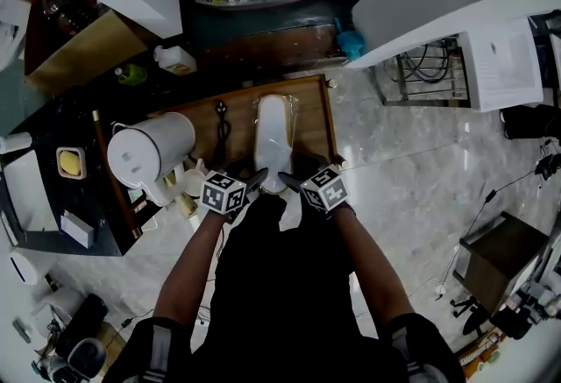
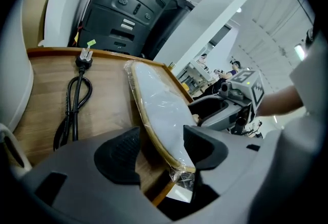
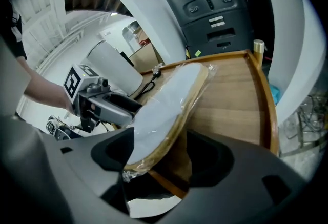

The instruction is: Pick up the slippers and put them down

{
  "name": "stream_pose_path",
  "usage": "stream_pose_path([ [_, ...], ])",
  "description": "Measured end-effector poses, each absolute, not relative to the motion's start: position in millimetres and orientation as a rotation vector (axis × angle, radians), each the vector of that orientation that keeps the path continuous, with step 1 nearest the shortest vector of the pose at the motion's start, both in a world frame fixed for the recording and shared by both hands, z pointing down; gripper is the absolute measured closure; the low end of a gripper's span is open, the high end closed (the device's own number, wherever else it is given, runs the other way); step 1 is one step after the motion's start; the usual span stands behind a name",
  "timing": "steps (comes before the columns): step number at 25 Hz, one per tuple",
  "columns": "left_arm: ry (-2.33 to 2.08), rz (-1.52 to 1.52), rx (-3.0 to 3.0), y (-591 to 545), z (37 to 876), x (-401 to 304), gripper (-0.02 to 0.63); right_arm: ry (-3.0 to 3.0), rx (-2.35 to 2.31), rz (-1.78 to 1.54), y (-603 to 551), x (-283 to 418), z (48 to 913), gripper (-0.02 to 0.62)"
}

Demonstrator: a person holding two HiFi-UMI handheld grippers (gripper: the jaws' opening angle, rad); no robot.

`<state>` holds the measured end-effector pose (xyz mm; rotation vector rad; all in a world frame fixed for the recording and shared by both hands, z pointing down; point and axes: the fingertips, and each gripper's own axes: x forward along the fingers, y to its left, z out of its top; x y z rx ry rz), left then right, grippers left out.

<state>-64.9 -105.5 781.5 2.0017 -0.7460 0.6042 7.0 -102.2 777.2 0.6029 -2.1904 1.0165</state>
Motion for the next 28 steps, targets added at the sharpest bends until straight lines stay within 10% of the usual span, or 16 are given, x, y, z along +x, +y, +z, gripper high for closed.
stream_pose_path([
  [28,-0.722,0.515,1.976,-114,758,-58,0.354,-2.249,0.535,1.062,-113,-10,751,0.296],
])
